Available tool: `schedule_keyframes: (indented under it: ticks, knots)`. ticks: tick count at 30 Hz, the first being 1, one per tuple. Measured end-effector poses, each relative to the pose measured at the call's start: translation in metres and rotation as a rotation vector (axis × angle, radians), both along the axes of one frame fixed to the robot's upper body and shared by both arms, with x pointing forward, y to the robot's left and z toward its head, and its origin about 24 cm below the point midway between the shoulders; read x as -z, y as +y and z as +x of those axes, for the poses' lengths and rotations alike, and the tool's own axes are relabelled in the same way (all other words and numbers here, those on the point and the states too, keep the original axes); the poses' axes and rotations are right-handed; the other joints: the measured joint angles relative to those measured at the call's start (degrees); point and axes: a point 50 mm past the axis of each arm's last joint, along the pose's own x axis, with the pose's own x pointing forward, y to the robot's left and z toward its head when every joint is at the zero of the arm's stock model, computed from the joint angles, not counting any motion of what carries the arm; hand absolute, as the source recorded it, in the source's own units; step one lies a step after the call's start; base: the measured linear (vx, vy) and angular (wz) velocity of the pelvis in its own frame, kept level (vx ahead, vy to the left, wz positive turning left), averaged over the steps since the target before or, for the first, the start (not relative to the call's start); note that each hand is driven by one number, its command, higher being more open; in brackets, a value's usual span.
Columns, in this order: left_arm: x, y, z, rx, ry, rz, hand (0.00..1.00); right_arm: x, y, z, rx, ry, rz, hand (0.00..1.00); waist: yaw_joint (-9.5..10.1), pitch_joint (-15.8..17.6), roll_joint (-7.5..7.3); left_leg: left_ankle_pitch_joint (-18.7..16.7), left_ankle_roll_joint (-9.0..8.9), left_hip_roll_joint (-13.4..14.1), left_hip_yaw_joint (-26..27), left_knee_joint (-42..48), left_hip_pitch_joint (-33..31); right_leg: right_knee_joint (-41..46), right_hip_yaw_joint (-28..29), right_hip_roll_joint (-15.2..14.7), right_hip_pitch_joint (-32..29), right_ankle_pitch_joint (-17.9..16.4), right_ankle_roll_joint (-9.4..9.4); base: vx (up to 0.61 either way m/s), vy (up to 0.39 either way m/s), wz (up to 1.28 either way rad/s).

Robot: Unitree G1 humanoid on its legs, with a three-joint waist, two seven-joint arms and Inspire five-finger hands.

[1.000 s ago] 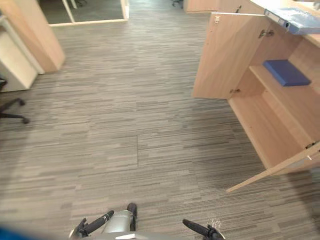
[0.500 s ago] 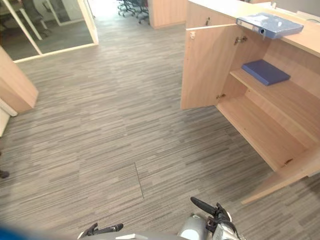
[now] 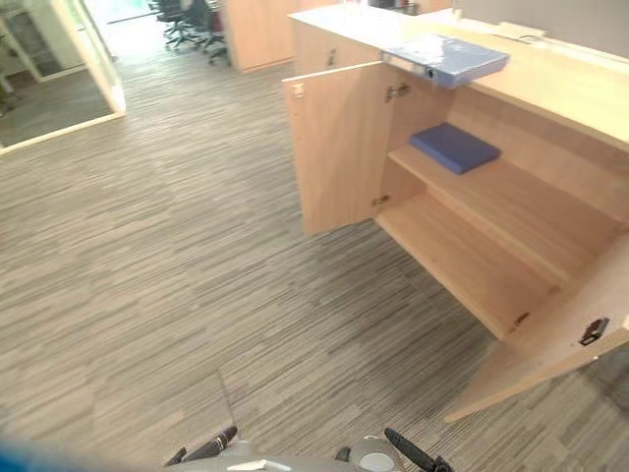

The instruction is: Walk over to the cabinet, pick up the folder, carry it to the office cabinet, place the folder inside the office cabinet, then close the office cabinet door

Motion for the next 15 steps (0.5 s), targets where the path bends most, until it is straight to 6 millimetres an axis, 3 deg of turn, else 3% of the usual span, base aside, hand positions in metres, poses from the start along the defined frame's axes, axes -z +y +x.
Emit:
schedule_keyframes:
  ticks: [2,5,7,10,12,13,14,15]
  knots:
    - [-0.002,0.002,0.006,0.003,-0.026,0.011,1.0,0.0,0.001,0.001,-0.013,0.008,0.004,1.0,0.57,0.49,-0.94,-2.71,1.32,-1.44,1.12,-3.21,-3.16,-2.05,3.58,0.45,2.3,0.13,0.19,0.33,0.052,-0.96]
    - [-0.004,0.001,0.012,-0.006,-0.053,0.015,1.0,0.0,0.004,0.009,-0.049,0.002,0.004,1.0,1.81,0.55,-1.63,-4.84,1.98,-4.03,-3.04,-21.89,-5.65,-5.44,10.53,0.31,6.01,1.01,1.45,0.34,0.128,-1.26]
    - [-0.004,0.002,0.012,-0.024,-0.051,0.022,1.0,-0.002,0.006,0.025,-0.095,-0.033,-0.005,1.0,2.08,0.49,-1.76,-4.19,2.09,-4.97,-12.59,-39.3,-5.57,-6.35,16.43,0.19,7.36,0.01,3.38,0.36,0.249,-1.34]
    - [-0.003,0.002,0.01,-0.027,-0.04,0.022,1.0,-0.002,0.007,0.027,-0.093,-0.041,-0.01,1.0,3.03,-0.6,-1.81,-2.4,1.36,-6.79,-21.37,-46.62,-5.56,-6.13,21.43,-1.81,8.35,-2.29,7.16,0.37,0.319,-0.96]
    - [-0.001,0.0,0.001,-0.029,-0.005,0.013,1.0,-0.001,0.004,0.017,-0.079,-0.021,-0.016,1.0,3.37,-2.91,-1.34,2.53,0.69,-9.31,-20.4,-46.29,-5.24,-5.18,23.51,-5.15,9.28,-3.97,10.26,0.55,0.544,-0.64]
    - [0.0,0.004,-0.003,-0.038,0.01,0.016,1.0,0.0,0.005,0.013,-0.074,-0.011,-0.011,1.0,3.79,-3.7,-2.71,1.9,-0.36,-11.51,-18.48,-44.89,-4.94,-2.58,24.06,-8.22,8.22,-4.88,11.84,0.54,0.534,-0.68]
    - [0.001,0.011,-0.01,-0.059,0.041,0.032,1.0,0.001,0.012,0.01,-0.066,-0.007,0.012,1.0,4.33,-5.22,-5.17,0.34,2.73,-16.32,-14.19,-46.06,-2.54,9.6,24.35,-15.14,2.56,-4.37,11.57,0.54,0.531,-0.68]
    - [0.0,0.013,-0.009,-0.062,0.042,0.037,1.0,0.002,0.014,0.01,-0.06,-0.01,0.022,1.0,4.34,-5.08,-5.73,0.25,3.66,-17.87,-13.07,-46.99,-0.96,14.94,24.3,-17.44,0.38,-3.04,9.38,0.49,0.467,-0.62]
